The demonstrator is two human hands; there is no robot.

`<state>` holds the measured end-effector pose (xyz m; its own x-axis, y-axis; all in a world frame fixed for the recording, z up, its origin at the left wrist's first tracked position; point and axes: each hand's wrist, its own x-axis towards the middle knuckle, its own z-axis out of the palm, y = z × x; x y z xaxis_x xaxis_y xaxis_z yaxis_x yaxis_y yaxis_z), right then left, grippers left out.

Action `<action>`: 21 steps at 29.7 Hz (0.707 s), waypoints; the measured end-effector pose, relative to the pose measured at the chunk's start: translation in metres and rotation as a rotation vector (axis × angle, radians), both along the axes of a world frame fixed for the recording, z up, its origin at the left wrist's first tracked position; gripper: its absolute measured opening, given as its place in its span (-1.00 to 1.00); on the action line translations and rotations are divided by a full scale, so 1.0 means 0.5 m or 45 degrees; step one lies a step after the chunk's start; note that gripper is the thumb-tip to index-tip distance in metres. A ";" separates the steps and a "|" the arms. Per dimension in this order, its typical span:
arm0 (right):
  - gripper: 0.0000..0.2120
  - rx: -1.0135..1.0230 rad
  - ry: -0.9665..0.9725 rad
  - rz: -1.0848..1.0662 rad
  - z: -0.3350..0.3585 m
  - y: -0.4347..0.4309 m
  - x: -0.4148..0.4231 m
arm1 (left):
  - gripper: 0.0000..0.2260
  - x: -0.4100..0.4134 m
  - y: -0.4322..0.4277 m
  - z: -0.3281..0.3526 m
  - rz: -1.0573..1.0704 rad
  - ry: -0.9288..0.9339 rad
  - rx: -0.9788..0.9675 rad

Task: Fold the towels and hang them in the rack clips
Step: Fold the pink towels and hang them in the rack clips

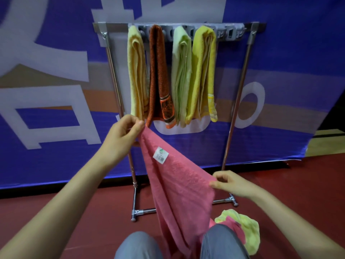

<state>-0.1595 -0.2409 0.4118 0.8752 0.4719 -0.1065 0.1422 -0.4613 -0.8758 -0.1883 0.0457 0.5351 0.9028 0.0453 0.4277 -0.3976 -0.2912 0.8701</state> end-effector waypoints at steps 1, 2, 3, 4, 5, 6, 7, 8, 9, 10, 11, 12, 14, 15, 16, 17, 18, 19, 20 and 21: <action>-0.77 0.026 -0.010 -0.045 -0.007 -0.008 -0.002 | -0.79 0.001 0.008 0.003 0.005 0.000 0.014; -0.77 0.046 -0.023 -0.089 -0.010 -0.015 0.000 | -0.79 0.003 0.019 0.005 0.018 0.003 0.044; -0.76 0.059 -0.037 -0.132 -0.014 -0.022 0.003 | -0.80 0.004 0.030 0.003 0.037 0.011 0.091; -0.76 0.072 -0.046 -0.174 -0.014 -0.028 0.007 | -0.81 0.002 0.039 0.000 0.055 0.033 0.141; -0.76 0.090 -0.062 -0.218 -0.011 -0.033 0.012 | -0.82 0.001 0.049 -0.007 0.063 0.064 0.182; -0.76 0.104 -0.083 -0.269 -0.007 -0.037 0.016 | -0.83 -0.003 0.056 -0.017 0.063 0.101 0.203; -0.77 0.112 -0.107 -0.320 -0.001 -0.040 0.022 | -0.83 -0.005 0.063 -0.030 0.065 0.136 0.207; -0.76 0.111 -0.126 -0.368 0.005 -0.042 0.027 | -0.83 -0.008 0.067 -0.042 0.076 0.162 0.205; -0.76 0.101 -0.140 -0.396 0.011 -0.045 0.033 | -0.82 -0.010 0.072 -0.054 0.102 0.175 0.202; -0.76 0.068 -0.156 -0.402 0.016 -0.047 0.037 | -0.82 -0.013 0.075 -0.064 0.136 0.184 0.200; -0.77 0.019 -0.169 -0.395 0.020 -0.051 0.039 | -0.81 -0.015 0.078 -0.074 0.166 0.191 0.195; -0.77 -0.029 -0.176 -0.374 0.023 -0.052 0.040 | -0.81 -0.017 0.082 -0.079 0.190 0.198 0.180; -0.79 -0.089 -0.165 -0.328 0.024 -0.061 0.038 | -0.81 -0.019 0.084 -0.087 0.202 0.224 0.110; -0.79 -0.103 -0.154 -0.303 0.024 -0.065 0.036 | -0.81 -0.020 0.085 -0.089 0.201 0.242 0.070; -0.79 -0.110 -0.147 -0.282 0.021 -0.067 0.035 | -0.82 -0.020 0.087 -0.091 0.198 0.264 0.034; -0.78 -0.113 -0.152 -0.279 0.021 -0.069 0.034 | -0.82 -0.020 0.087 -0.093 0.196 0.284 0.014; -0.77 -0.117 -0.165 -0.288 0.020 -0.068 0.033 | -0.83 -0.021 0.087 -0.096 0.198 0.300 0.011; -0.78 -0.119 -0.180 -0.315 0.021 -0.065 0.034 | -0.83 -0.022 0.086 -0.100 0.205 0.311 0.016; -0.80 -0.112 -0.191 -0.354 0.024 -0.061 0.036 | -0.84 -0.024 0.081 -0.106 0.212 0.318 0.010; -0.83 -0.094 -0.189 -0.396 0.030 -0.055 0.037 | -0.85 -0.028 0.072 -0.113 0.217 0.326 -0.009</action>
<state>-0.1411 -0.2684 0.4266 0.9844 0.1758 0.0089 0.1081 -0.5637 -0.8189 -0.2022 0.0819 0.4785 0.9603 0.2077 0.1862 -0.1109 -0.3283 0.9380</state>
